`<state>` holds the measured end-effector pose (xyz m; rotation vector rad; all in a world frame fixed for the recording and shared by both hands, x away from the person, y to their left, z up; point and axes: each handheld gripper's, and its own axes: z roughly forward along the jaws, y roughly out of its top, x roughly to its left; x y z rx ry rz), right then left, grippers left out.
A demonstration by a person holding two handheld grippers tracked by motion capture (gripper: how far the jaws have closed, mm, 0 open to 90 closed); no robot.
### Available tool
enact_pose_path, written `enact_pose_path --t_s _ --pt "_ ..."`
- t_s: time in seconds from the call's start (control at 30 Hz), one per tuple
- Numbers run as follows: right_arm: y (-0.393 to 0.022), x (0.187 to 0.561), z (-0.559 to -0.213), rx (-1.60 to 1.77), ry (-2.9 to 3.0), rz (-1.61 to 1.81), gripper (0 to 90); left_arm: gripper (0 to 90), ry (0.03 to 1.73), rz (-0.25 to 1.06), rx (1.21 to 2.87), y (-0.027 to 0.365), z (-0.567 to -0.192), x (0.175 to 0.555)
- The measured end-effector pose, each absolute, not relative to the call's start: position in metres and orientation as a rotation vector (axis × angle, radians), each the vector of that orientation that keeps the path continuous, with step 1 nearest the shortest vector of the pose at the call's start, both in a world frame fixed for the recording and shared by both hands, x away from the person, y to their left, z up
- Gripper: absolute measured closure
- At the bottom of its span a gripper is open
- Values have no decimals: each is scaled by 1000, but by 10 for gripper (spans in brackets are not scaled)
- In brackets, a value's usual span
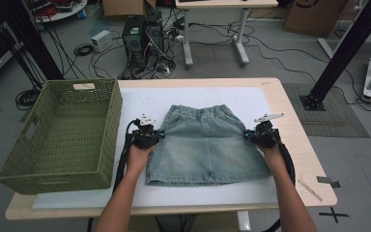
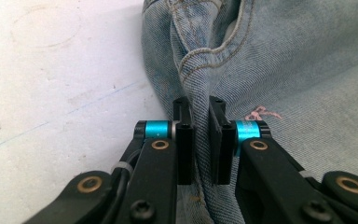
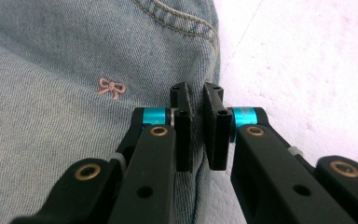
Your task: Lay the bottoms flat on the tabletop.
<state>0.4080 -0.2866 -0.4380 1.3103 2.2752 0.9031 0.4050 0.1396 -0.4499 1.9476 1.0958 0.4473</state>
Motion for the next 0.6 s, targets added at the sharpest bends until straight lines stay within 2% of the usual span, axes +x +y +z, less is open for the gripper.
enact_pose_path --t_s 0.07,0.1,0.13,0.17,0.2,0.3,0.43,0.6 --pt "-286 405 -436 1278 2264 929 775 794 1071 440 1930 141 -449 404" --pt "-289 403 -434 1270 2252 971 712 686 1067 436 1928 142 -449 403" --pt "-290 402 -434 1266 2247 992 681 621 1069 415 1914 143 -448 402" --pt "-293 398 -432 1262 2233 1024 639 581 1064 403 1904 144 -447 401" --pt "-296 395 -430 1251 2223 1051 635 553 1056 404 1901 144 -446 398" --pt "-303 382 -427 1227 2200 1072 631 546 1030 417 1889 145 -441 390" --pt "-316 366 -430 1252 2216 1057 689 546 1012 416 1854 149 -435 380" --pt "-326 348 -438 1303 2242 1077 700 550 965 394 1833 151 -433 368"
